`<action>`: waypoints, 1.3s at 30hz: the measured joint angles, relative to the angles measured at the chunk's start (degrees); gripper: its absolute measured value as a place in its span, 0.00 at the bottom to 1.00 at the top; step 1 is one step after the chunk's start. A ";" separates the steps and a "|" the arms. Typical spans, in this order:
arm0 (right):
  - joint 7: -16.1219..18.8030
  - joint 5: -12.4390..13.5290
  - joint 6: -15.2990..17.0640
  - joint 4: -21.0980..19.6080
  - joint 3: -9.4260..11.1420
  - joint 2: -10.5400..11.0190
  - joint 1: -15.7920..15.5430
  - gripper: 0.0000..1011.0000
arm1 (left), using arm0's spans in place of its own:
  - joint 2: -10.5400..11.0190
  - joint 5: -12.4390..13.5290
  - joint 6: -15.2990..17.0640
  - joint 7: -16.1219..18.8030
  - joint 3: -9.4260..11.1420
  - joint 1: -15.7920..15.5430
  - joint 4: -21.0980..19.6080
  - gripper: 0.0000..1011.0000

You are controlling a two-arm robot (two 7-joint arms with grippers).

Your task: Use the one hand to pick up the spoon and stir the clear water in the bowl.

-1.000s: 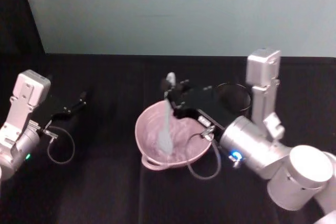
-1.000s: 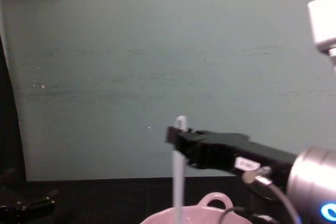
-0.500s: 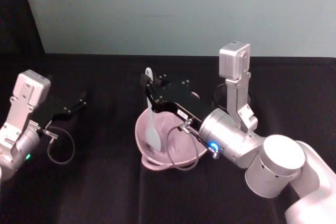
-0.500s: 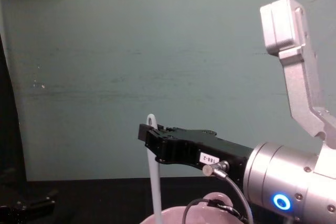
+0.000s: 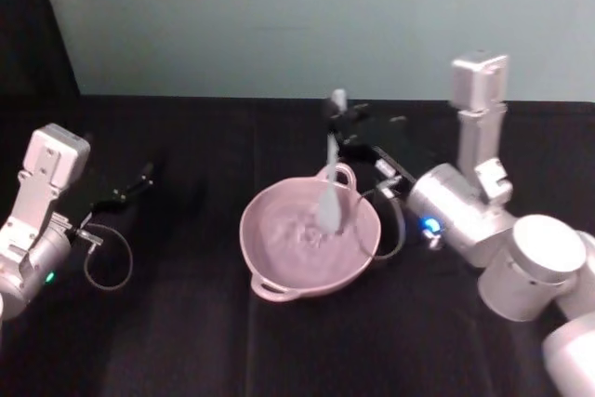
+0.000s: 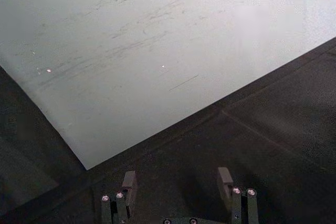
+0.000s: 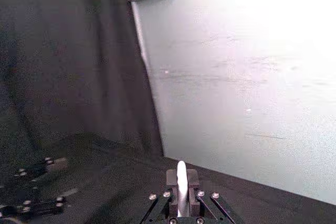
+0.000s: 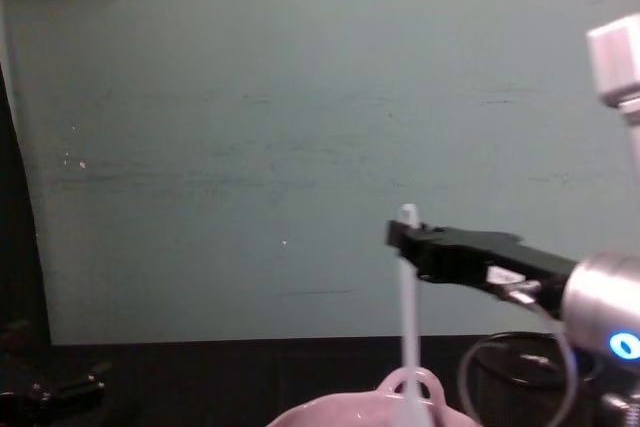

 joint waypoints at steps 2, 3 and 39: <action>-0.32 0.02 0.04 -0.64 1.10 0.76 -0.59 0.12 | 0.00 0.00 0.00 0.00 0.00 0.00 0.00 1.00; -0.39 0.03 0.06 -0.93 1.40 0.99 -0.78 0.12 | 0.00 0.00 0.00 0.00 0.00 0.00 0.00 1.00; 2.26 -1.26 1.39 -7.40 -4.83 -0.39 -5.00 0.12 | 0.00 0.00 0.00 0.00 0.00 0.00 0.00 1.00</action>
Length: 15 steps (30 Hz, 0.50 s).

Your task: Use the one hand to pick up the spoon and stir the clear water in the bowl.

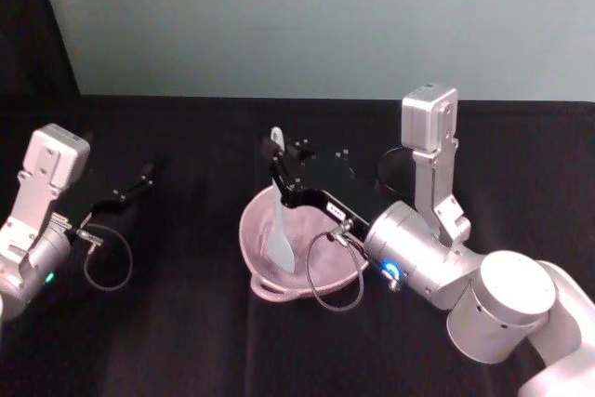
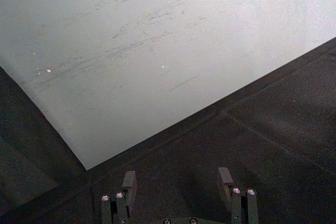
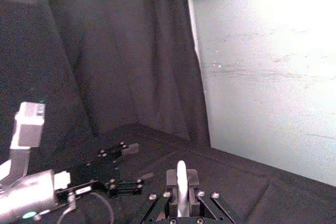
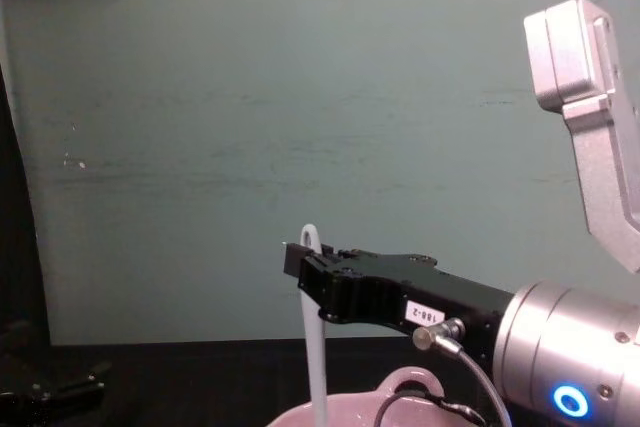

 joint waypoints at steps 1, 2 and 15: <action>0.00 0.00 0.00 0.00 0.00 0.00 0.00 0.12 | 0.00 0.00 0.00 0.00 0.00 0.00 0.00 1.00; -0.02 -0.05 -0.34 0.79 0.17 -0.20 0.57 0.12 | 0.00 0.00 0.00 0.00 0.00 0.00 0.00 1.00; -1.89 -0.49 -1.56 3.97 4.87 1.11 2.58 0.12 | 0.00 0.00 0.00 0.00 0.00 0.00 0.00 1.00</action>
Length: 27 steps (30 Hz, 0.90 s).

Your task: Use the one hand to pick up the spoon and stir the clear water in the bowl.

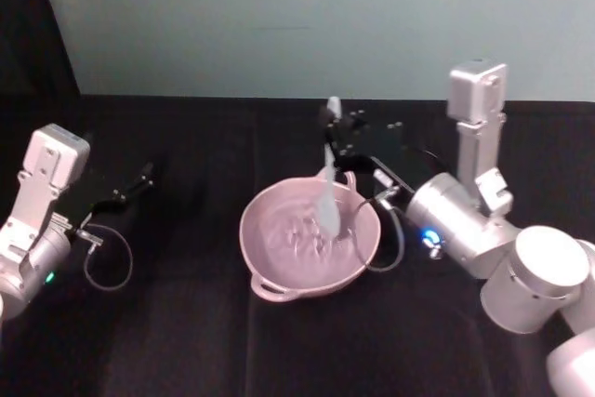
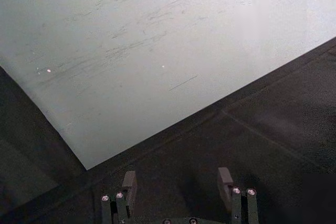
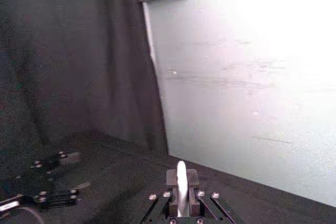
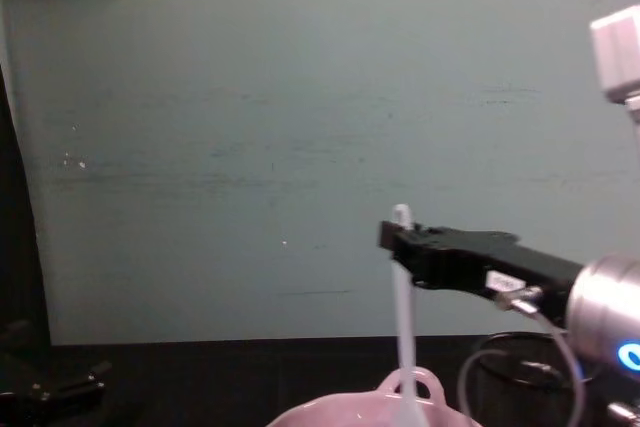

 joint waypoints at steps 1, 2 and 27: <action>-0.09 0.03 -0.01 -0.17 0.31 0.18 -0.15 0.12 | 0.00 0.00 0.00 0.00 0.00 0.00 0.00 1.00; -0.31 0.06 0.00 -0.60 0.84 0.49 -0.51 0.12 | 0.00 0.00 0.00 0.00 0.00 0.00 0.00 1.00; 1.84 -1.34 1.17 -6.69 -4.62 -0.86 -4.26 0.12 | 0.00 0.00 0.00 0.00 0.00 0.00 0.00 1.00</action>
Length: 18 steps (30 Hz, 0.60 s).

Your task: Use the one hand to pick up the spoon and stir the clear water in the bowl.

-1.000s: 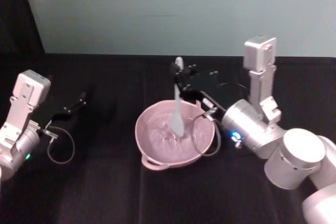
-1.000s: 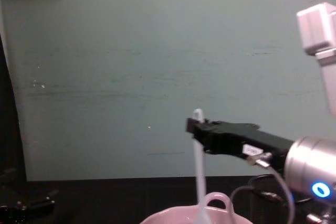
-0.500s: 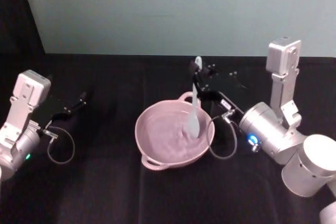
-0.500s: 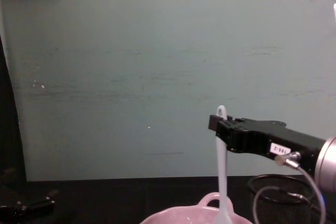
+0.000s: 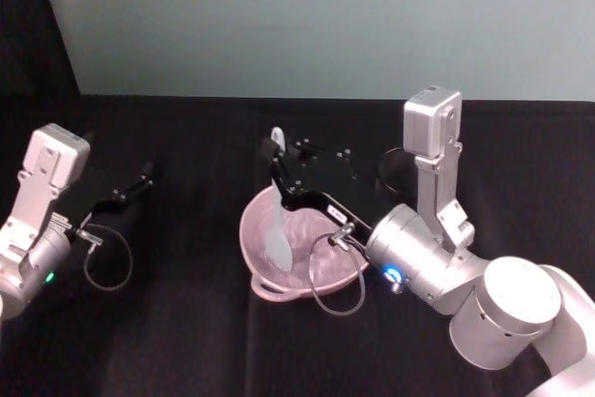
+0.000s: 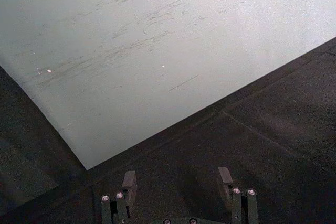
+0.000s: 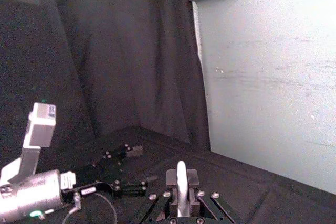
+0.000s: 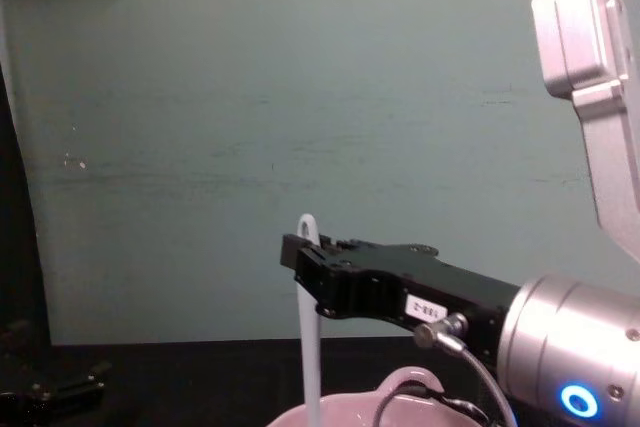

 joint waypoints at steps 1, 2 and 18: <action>0.01 0.00 0.00 -0.07 -0.08 -0.06 0.07 0.12 | 0.00 0.00 0.00 0.00 0.00 0.00 0.00 1.00; 0.01 0.00 0.00 -0.26 -0.13 -0.13 0.22 0.12 | 0.00 0.00 0.00 0.00 0.00 0.00 0.00 1.00; -1.26 2.82 1.55 -7.09 6.18 3.46 2.73 0.12 | 0.00 0.00 0.00 0.00 0.00 0.00 0.00 1.00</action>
